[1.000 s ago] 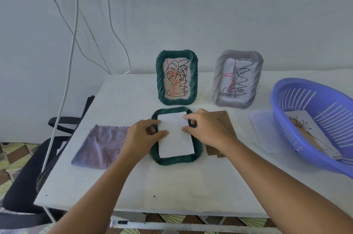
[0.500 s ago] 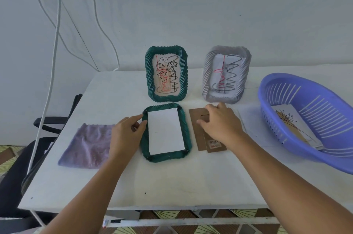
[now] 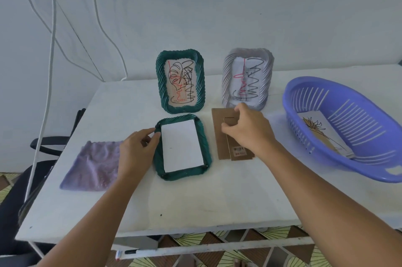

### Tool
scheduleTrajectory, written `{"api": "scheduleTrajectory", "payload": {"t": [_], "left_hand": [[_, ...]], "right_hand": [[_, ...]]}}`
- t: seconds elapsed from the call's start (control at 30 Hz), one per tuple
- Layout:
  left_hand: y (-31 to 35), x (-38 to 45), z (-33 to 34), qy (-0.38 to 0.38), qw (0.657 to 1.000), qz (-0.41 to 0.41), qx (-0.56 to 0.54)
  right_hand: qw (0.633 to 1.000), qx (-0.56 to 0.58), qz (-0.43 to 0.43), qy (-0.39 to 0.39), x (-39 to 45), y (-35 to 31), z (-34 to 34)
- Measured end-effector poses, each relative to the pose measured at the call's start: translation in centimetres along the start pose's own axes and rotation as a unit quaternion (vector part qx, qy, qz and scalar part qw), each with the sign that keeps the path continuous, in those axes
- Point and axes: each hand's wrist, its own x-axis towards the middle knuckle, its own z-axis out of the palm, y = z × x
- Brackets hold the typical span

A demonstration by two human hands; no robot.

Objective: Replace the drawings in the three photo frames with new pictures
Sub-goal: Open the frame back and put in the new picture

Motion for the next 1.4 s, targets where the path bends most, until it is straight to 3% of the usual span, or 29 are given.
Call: {"api": "scheduleTrajectory", "payload": {"t": [0.17,0.33,0.5,0.73,0.83,0.93,1.1,1.4], "left_hand": [[1.8,-0.1,-0.3,0.030,0.998,-0.009,-0.060],[7.2,-0.3,-0.1,-0.079,0.993,0.028,-0.083],[9.4,-0.1,0.3,-0.166,0.977,0.037,-0.127],[7.2,-0.3,-1.1,-0.124,0.973,-0.024,-0.194],[5.4,-0.3,-1.9,-0.119,0.966,-0.072,-0.219],[4.2,-0.3,-2.3,-0.123,0.969,-0.082,-0.200],[3.4,-0.6,-2.6,-0.101,0.991,-0.054,-0.066],[3.6,-0.6,-2.3,-0.118,0.989,-0.054,0.064]], "right_hand": [[0.997,0.049,-0.021,0.058,-0.1,-1.1,-2.2],[0.992,0.074,-0.066,0.072,-0.5,-3.9,-3.5],[0.989,0.108,-0.091,0.044,-0.6,-6.3,-2.9],[0.981,0.170,-0.089,-0.010,-0.2,-6.1,0.3],[0.969,0.219,-0.079,-0.088,0.1,-5.6,1.2],[0.948,0.260,-0.104,-0.150,-0.3,-5.4,2.1],[0.943,0.267,-0.105,-0.167,-0.2,-5.1,3.8],[0.951,0.199,-0.111,-0.209,0.3,-4.5,4.5]]}}
